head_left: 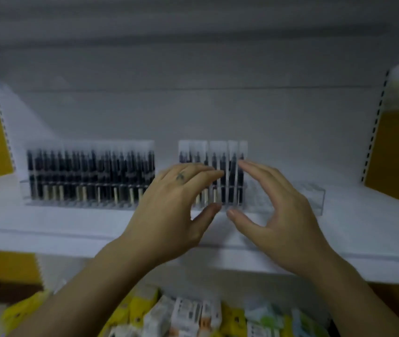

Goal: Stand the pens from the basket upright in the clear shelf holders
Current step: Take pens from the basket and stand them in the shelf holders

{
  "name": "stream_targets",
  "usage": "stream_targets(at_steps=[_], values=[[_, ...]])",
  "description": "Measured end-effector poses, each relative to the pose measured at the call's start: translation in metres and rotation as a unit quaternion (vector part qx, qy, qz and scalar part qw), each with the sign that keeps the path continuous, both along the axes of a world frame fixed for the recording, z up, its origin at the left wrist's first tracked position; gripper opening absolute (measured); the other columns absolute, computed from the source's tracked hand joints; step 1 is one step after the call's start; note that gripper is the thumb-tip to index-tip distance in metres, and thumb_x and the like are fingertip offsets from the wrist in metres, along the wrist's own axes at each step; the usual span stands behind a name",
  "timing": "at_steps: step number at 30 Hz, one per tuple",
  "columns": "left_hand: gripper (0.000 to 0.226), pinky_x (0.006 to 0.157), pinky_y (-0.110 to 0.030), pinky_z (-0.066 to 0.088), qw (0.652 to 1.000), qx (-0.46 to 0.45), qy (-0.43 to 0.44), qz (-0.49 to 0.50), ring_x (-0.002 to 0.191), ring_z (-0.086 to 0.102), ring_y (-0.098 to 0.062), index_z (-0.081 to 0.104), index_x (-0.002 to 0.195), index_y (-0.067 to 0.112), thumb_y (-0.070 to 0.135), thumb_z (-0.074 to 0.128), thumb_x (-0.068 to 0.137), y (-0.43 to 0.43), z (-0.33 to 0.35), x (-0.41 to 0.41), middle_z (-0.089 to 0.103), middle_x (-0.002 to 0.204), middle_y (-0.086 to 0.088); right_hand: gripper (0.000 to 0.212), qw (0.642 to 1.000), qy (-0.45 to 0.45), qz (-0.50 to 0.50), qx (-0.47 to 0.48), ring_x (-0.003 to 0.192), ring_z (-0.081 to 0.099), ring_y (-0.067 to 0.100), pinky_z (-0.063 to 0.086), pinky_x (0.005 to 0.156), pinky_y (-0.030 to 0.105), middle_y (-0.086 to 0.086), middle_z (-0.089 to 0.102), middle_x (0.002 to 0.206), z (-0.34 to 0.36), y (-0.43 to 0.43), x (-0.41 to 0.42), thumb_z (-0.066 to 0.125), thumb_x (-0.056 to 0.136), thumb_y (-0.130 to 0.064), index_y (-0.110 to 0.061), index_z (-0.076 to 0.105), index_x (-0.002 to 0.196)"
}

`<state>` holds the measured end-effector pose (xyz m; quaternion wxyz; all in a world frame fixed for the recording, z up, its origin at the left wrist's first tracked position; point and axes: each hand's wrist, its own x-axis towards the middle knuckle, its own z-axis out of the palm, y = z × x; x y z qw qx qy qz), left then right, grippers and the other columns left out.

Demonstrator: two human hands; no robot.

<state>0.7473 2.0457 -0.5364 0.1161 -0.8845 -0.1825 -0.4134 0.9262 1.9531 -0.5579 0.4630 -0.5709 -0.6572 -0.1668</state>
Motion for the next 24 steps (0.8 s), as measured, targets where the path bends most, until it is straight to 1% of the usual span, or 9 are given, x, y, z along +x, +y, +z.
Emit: stream_targets(at_steps=[3, 6, 9, 11, 14, 15, 17, 20, 24], values=[[0.044, 0.101, -0.033, 0.040, 1.000, -0.022, -0.005, -0.010, 0.120, 0.051, -0.017, 0.057, 0.129, 0.022, 0.040, 0.058, 0.089, -0.016, -0.028, -0.030, 0.058, 0.128, 0.005, 0.062, 0.999, 0.003, 0.034, 0.015, 0.129, 0.040, -0.006, 0.030, 0.105, 0.008, -0.022, 0.046, 0.138, -0.025, -0.016, -0.031, 0.067, 0.081, -0.040, -0.041, 0.042, 0.138], [0.044, 0.098, -0.032, 0.041, 0.998, -0.060, -0.012, -0.011, 0.118, 0.051, -0.015, 0.057, 0.129, 0.022, 0.043, 0.054, 0.090, -0.027, -0.067, -0.058, 0.059, 0.126, 0.006, 0.056, 0.998, 0.020, 0.066, 0.005, 0.125, 0.045, -0.003, 0.038, 0.102, 0.016, -0.021, 0.049, 0.133, -0.057, -0.024, -0.055, 0.065, 0.082, -0.042, -0.036, 0.048, 0.136], [0.043, 0.093, -0.032, 0.046, 0.993, -0.120, -0.006, -0.005, 0.115, 0.055, -0.016, 0.058, 0.128, 0.021, 0.042, 0.056, 0.090, -0.034, -0.114, -0.080, 0.061, 0.123, 0.005, 0.053, 0.995, 0.039, 0.089, -0.018, 0.118, 0.051, 0.000, 0.041, 0.097, 0.015, -0.014, 0.054, 0.126, -0.101, -0.025, -0.073, 0.065, 0.083, -0.036, -0.027, 0.052, 0.133], [0.043, 0.091, -0.033, 0.047, 0.987, -0.160, 0.008, 0.008, 0.112, 0.058, -0.019, 0.060, 0.125, 0.019, 0.040, 0.059, 0.088, -0.037, -0.149, -0.090, 0.062, 0.122, 0.003, 0.052, 0.991, 0.062, 0.088, -0.080, 0.112, 0.053, 0.000, 0.039, 0.093, 0.010, -0.014, 0.055, 0.120, -0.138, -0.022, -0.083, 0.068, 0.082, -0.034, -0.024, 0.055, 0.131], [0.047, 0.090, -0.038, 0.048, 0.973, -0.217, 0.058, 0.045, 0.112, 0.059, -0.024, 0.061, 0.125, 0.017, 0.041, 0.061, 0.085, -0.035, -0.199, -0.099, 0.063, 0.122, 0.000, 0.054, 0.972, 0.075, 0.061, -0.215, 0.115, 0.048, 0.002, 0.027, 0.091, -0.001, -0.019, 0.049, 0.120, -0.199, -0.015, -0.087, 0.071, 0.083, -0.032, -0.024, 0.054, 0.134], [0.050, 0.090, -0.040, 0.048, 0.967, -0.235, 0.082, 0.061, 0.114, 0.058, -0.025, 0.060, 0.127, 0.018, 0.045, 0.061, 0.085, -0.034, -0.216, -0.101, 0.063, 0.123, 0.000, 0.055, 0.964, 0.065, 0.049, -0.254, 0.118, 0.045, 0.003, 0.025, 0.091, 0.000, -0.018, 0.049, 0.124, -0.219, -0.013, -0.086, 0.070, 0.084, -0.033, -0.026, 0.052, 0.135], [0.055, 0.094, -0.042, 0.045, 0.951, -0.272, 0.121, 0.087, 0.118, 0.055, -0.025, 0.059, 0.129, 0.020, 0.051, 0.059, 0.084, -0.030, -0.250, -0.105, 0.061, 0.126, 0.000, 0.058, 0.946, 0.048, 0.035, -0.320, 0.125, 0.040, 0.006, 0.026, 0.096, 0.011, -0.013, 0.047, 0.136, -0.253, -0.010, -0.085, 0.067, 0.086, -0.037, -0.029, 0.047, 0.140], [0.058, 0.102, -0.037, 0.036, 0.925, -0.318, 0.175, 0.115, 0.125, 0.049, -0.021, 0.053, 0.134, 0.024, 0.057, 0.058, 0.086, -0.025, -0.299, -0.109, 0.057, 0.132, 0.003, 0.063, 0.922, 0.015, 0.030, -0.386, 0.133, 0.036, 0.014, 0.027, 0.108, 0.026, -0.007, 0.041, 0.146, -0.293, -0.006, -0.086, 0.065, 0.087, -0.043, -0.027, 0.042, 0.143], [0.064, 0.110, -0.039, 0.029, 0.875, -0.393, 0.232, 0.157, 0.137, 0.035, -0.018, 0.045, 0.140, 0.027, 0.062, 0.051, 0.087, -0.025, -0.364, -0.108, 0.045, 0.145, 0.006, 0.075, 0.872, 0.005, 0.028, -0.488, 0.142, 0.028, 0.022, 0.022, 0.112, 0.032, 0.002, 0.030, 0.155, -0.342, -0.004, -0.088, 0.063, 0.086, -0.051, -0.027, 0.032, 0.150]])
